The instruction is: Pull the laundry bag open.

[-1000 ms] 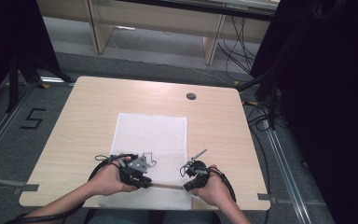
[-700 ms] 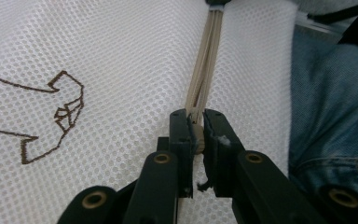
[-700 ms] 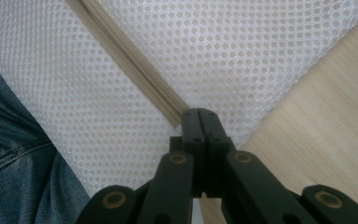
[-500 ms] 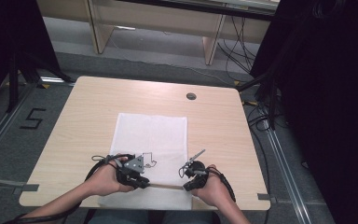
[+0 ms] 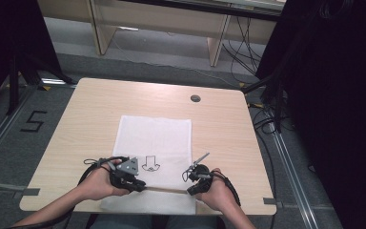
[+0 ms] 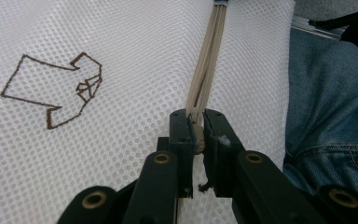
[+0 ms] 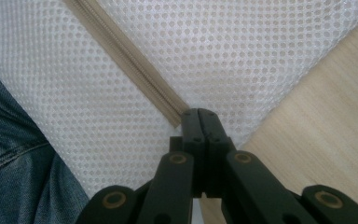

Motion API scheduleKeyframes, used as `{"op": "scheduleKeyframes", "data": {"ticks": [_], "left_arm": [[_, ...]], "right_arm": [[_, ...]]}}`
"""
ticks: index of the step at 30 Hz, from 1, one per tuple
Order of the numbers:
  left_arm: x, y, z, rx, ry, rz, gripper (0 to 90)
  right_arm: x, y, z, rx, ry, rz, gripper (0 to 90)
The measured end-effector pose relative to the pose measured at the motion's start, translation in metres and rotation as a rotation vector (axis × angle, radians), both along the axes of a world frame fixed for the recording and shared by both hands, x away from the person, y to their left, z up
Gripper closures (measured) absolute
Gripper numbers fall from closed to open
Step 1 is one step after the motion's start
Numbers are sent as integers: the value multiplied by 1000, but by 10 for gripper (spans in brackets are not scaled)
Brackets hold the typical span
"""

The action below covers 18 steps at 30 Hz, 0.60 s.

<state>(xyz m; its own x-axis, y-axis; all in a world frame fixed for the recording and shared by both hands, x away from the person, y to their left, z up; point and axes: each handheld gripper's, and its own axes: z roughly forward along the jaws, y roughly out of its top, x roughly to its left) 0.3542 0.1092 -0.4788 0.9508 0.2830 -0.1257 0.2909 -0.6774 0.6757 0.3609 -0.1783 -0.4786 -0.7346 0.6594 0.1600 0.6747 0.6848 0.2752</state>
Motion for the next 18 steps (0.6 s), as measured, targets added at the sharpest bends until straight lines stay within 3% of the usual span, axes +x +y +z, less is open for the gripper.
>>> {"op": "scheduleKeyframes", "data": {"ticks": [6,7,13,14,18], "left_arm": [[-1,0,0,11,-2,2,821],[-1,0,1,29,-17,-2,821],[-1,10,0,3,17,25,821],[-1,12,0,16,-8,16,821],[-2,13,1,3,2,26,821]], "right_arm": [[0,0,0,-1,-5,-5,900],[0,0,0,1,-5,-6,900],[0,-1,0,4,-4,-3,900],[0,-1,0,2,-2,-3,900],[0,0,0,-2,-1,-2,900]]}}
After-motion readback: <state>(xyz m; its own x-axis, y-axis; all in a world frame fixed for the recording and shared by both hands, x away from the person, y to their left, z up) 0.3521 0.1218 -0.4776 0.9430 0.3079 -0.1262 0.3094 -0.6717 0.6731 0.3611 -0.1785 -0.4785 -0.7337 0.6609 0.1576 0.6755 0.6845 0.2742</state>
